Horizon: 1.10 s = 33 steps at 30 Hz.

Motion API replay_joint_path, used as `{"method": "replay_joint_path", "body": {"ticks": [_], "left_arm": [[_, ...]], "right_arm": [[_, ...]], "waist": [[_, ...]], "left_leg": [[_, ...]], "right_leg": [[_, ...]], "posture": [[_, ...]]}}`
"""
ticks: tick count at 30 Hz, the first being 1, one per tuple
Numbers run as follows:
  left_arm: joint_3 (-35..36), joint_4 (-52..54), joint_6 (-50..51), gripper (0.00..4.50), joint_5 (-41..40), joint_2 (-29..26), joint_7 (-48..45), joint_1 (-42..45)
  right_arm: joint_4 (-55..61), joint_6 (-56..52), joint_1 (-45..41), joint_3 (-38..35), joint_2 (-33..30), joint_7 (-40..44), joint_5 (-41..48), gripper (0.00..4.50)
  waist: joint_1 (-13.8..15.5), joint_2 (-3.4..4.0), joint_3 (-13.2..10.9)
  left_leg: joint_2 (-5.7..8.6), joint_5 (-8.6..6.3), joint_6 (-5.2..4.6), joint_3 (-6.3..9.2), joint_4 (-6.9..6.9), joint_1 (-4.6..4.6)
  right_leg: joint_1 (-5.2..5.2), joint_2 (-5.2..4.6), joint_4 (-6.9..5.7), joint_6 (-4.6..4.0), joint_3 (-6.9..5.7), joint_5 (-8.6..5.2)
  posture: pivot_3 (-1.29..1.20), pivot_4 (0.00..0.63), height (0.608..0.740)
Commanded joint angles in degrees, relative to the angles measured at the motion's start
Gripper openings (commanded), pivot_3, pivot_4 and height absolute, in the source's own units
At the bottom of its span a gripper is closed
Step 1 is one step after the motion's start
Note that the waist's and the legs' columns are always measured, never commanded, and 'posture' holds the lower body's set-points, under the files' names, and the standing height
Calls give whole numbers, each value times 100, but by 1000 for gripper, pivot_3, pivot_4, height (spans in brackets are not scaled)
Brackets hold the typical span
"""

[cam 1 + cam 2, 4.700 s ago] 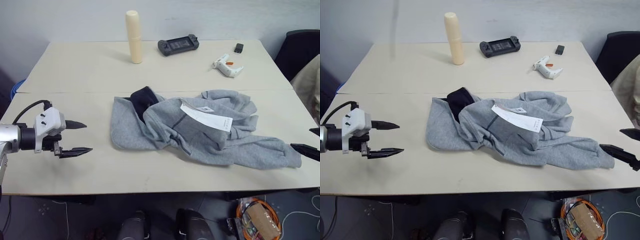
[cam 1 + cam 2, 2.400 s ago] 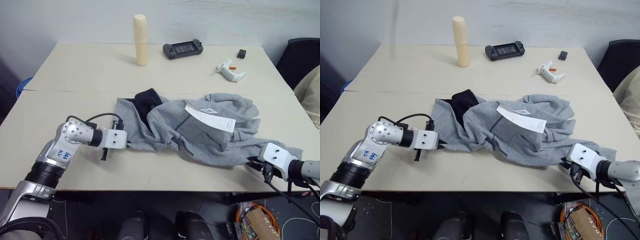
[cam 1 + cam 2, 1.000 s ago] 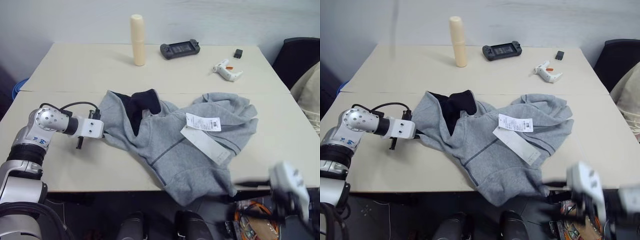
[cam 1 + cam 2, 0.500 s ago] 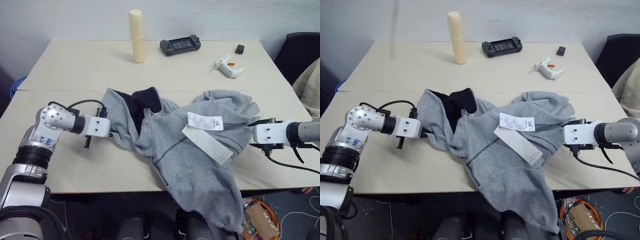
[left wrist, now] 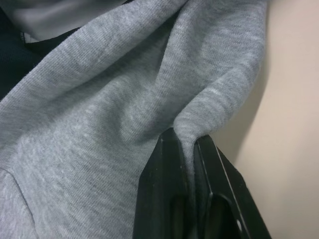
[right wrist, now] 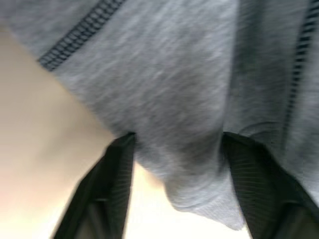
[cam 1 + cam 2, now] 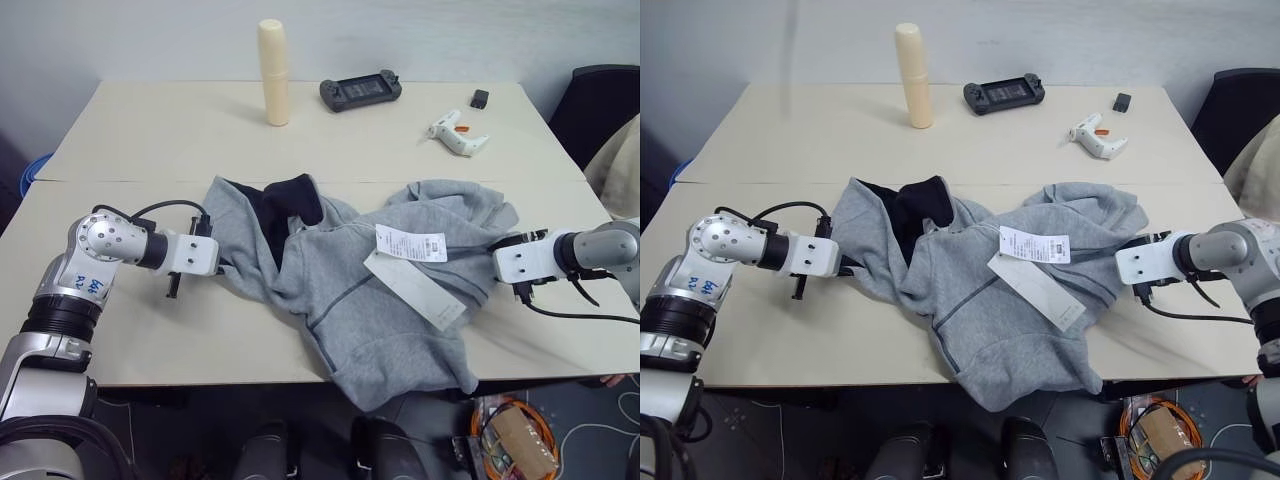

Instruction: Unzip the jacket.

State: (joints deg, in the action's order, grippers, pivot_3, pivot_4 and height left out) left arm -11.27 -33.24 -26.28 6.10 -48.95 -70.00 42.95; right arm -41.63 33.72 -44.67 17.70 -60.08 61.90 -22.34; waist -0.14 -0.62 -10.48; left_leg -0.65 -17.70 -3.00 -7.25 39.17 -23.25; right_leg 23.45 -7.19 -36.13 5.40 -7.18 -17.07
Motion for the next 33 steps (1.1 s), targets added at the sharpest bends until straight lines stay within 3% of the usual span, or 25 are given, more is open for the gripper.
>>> {"method": "replay_joint_path", "body": {"ticks": [1,6,10,12,15,19,22,25,28,33], "left_arm": [[113,37,-68,0,-67,-8,92,157],[75,-75,-153,0,-42,44,110,227],[63,-184,-243,0,-64,41,33,263],[77,-277,-295,0,-125,8,-80,275],[109,-538,-467,0,-171,-121,-275,279],[65,-1164,-935,0,21,-422,-390,376],[-21,-1798,-1239,0,257,-598,-314,641],[-160,-2429,-1475,0,599,-639,-37,1015],[-320,-2948,-1632,0,965,-617,294,1370],[-483,-3442,-1472,0,1270,-643,266,1698]], "right_arm": [[-81,-28,-50,2,-31,204,41,1473],[-50,-4,-8,-36,-107,470,118,43],[242,-136,216,-193,-349,967,494,43],[754,-475,692,-427,-658,1512,1101,43],[2156,-1469,2111,-1071,-1343,2309,2426,43],[3936,-2594,4395,-2487,-1867,2593,3502,43],[5208,-3493,5917,-3746,-1485,2594,3798,43],[6095,-3971,6919,-4423,-1016,2405,3772,43],[6726,-4324,7503,-4671,-656,2203,3689,43],[6676,-3995,7453,-4430,-403,1389,2829,43]], "waist": [[0,0,0],[-2,0,0],[12,0,0],[30,0,0],[112,4,-2],[132,5,0],[101,0,2],[131,0,2],[153,0,2],[132,-8,4]], "left_leg": [[0,0,0,0,0,0],[0,0,0,0,1,0],[0,0,0,1,1,0],[0,0,0,2,2,0],[1,0,-1,10,0,-6],[-3,0,-1,13,6,1],[-3,-3,0,14,7,18],[-9,-14,11,26,5,15],[-9,-17,11,24,4,9],[-2,-17,0,14,4,8]], "right_leg": [[0,0,-1,0,0,0],[0,1,-2,0,-2,0],[0,1,-1,0,-3,0],[-2,0,-1,0,-4,0],[-5,-3,5,0,-18,0],[-15,-11,5,0,-37,0],[-23,-35,18,-1,-33,0],[-18,-35,18,-3,-34,-1],[-13,-32,13,-4,-34,-1],[-13,-32,8,-1,-29,0]], "posture": [[0,150,740],[0,150,740],[0,150,740],[0,150,740],[0,150,740],[0,150,740],[0,150,740],[0,150,740],[0,150,740],[0,150,740]]}}
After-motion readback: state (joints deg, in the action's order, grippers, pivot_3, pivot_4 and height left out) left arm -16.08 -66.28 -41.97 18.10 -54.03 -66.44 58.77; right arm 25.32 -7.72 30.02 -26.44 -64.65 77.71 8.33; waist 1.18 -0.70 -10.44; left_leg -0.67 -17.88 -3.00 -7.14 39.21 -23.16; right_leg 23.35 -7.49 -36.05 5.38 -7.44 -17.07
